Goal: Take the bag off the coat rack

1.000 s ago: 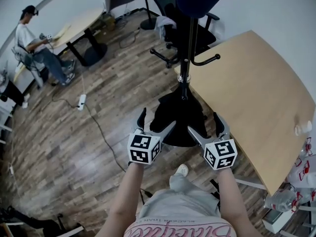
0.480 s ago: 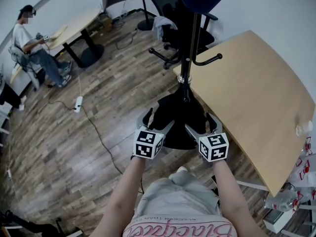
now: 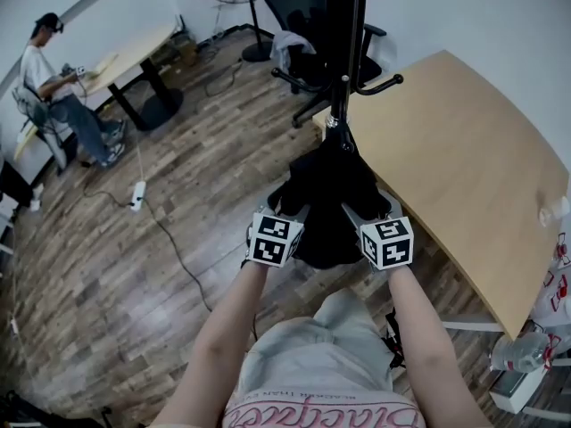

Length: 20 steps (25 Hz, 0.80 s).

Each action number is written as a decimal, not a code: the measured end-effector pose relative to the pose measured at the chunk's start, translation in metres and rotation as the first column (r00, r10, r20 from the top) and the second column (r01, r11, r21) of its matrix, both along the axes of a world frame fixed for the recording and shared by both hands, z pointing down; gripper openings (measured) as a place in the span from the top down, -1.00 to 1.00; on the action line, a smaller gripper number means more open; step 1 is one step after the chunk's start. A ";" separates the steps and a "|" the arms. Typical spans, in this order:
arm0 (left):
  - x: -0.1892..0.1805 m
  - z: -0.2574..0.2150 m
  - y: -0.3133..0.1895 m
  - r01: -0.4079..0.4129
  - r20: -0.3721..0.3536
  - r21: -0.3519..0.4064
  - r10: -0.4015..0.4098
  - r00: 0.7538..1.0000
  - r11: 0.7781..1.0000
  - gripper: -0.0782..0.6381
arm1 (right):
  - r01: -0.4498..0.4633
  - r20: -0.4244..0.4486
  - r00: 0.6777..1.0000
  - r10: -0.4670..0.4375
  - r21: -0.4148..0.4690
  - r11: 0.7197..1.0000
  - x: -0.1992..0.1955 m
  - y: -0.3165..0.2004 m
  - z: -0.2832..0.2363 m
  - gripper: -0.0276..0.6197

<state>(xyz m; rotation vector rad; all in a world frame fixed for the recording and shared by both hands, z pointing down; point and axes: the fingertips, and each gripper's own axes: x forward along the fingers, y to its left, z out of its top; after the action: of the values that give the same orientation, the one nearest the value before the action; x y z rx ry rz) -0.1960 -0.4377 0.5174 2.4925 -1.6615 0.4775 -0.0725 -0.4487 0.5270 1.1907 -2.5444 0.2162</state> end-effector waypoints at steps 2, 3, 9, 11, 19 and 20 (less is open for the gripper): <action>-0.001 0.008 -0.004 -0.007 0.002 0.000 0.007 1.000 1.000 0.07 | -0.002 -0.024 1.000 0.002 0.026 1.000 -0.002 -0.003 0.003 0.08; 0.000 0.011 -0.005 -0.010 -0.003 0.002 0.010 1.000 1.000 0.09 | -0.002 -0.035 0.999 0.003 0.037 0.999 -0.002 -0.004 0.006 0.09; 0.003 0.023 -0.017 -0.028 -0.039 0.013 0.028 0.999 1.000 0.13 | -0.025 -0.037 0.999 0.027 0.065 0.998 0.001 -0.015 0.022 0.18; 0.005 0.028 -0.022 -0.035 -0.055 0.013 0.036 0.998 0.999 0.13 | -0.039 -0.006 0.999 0.039 0.077 0.996 0.002 -0.019 0.025 0.18; 0.014 0.025 -0.016 -0.079 -0.133 0.029 0.082 0.988 0.996 0.43 | -0.066 0.113 0.992 0.061 0.035 0.997 0.001 -0.013 0.022 0.59; 0.014 0.024 -0.014 -0.086 -0.141 0.019 0.088 0.986 0.996 0.47 | -0.075 0.112 0.991 0.072 0.027 0.997 0.002 -0.011 0.022 0.62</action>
<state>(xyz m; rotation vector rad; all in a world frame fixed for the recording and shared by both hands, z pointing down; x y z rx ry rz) -0.1816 -0.4521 0.5412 2.5504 -1.5147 0.2904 -0.0708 -0.4597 0.5488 1.3205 -2.6102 0.2677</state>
